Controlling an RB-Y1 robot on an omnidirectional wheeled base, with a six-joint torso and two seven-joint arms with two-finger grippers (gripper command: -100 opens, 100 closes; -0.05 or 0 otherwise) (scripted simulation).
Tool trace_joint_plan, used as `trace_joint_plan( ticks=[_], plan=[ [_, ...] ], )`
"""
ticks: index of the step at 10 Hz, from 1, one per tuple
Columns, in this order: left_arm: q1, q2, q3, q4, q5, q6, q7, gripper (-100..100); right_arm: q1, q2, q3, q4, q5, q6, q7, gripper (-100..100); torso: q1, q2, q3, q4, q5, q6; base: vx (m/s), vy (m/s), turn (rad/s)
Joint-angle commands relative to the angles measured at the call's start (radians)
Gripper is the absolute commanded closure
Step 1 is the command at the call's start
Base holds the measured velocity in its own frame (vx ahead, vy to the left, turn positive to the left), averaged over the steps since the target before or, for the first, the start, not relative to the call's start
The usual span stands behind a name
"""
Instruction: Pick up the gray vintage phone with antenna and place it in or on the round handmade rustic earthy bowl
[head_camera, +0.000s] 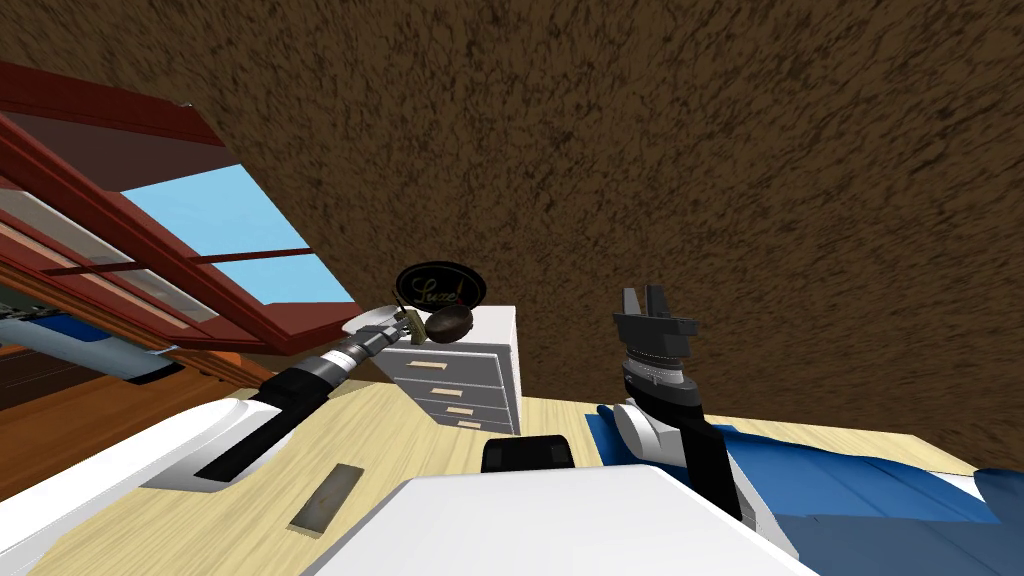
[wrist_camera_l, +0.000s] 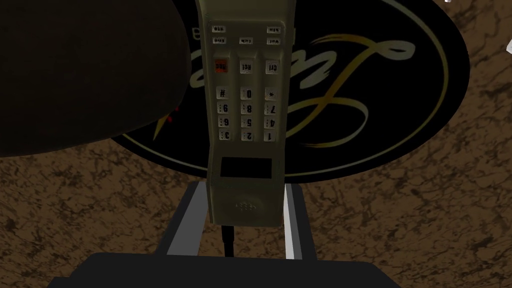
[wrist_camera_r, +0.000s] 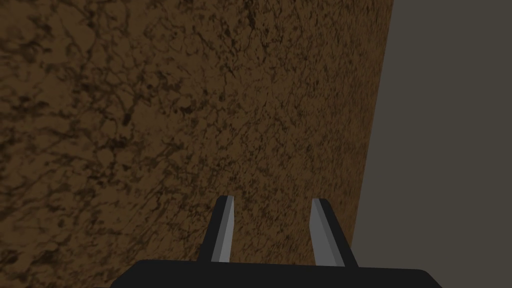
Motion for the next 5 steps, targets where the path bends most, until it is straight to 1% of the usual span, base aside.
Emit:
trace_joint_plan(
  ticks=[1, 2, 4, 5],
  plan=[
    [0.000, 0.000, 0.000, 0.000, 0.000, 0.000, 0.000, 0, 0.000, 0.000, 0.000, 0.000, 0.000, 0.000, 0.000, 0, 0.000, 0.000, 0.000, 0.000, 0.000, 0.000, 0.000, 0.000, 0.000],
    [0.027, 0.036, 0.023, -0.023, 0.003, 0.011, -0.001, 100, 0.000, 0.000, 0.000, 0.000, 0.000, 0.000, 0.000, 0, 0.000, 0.000, 0.000, 0.000, 0.000, 0.000, -0.041, 0.053, 0.117],
    [0.046, 0.066, 0.043, -0.039, 0.007, 0.021, 0.002, 100, 0.000, 0.000, 0.000, 0.000, 0.000, 0.000, 0.000, 0, 0.005, 0.004, 0.003, 0.001, 0.000, -0.001, -0.041, 0.070, 0.091],
    [0.069, 0.103, 0.066, -0.058, 0.013, 0.034, 0.006, 100, 0.000, 0.000, 0.000, 0.000, 0.000, 0.000, 0.000, 0, 0.004, 0.004, 0.003, 0.002, 0.000, -0.001, -0.050, 0.064, 0.135]
  ],
)
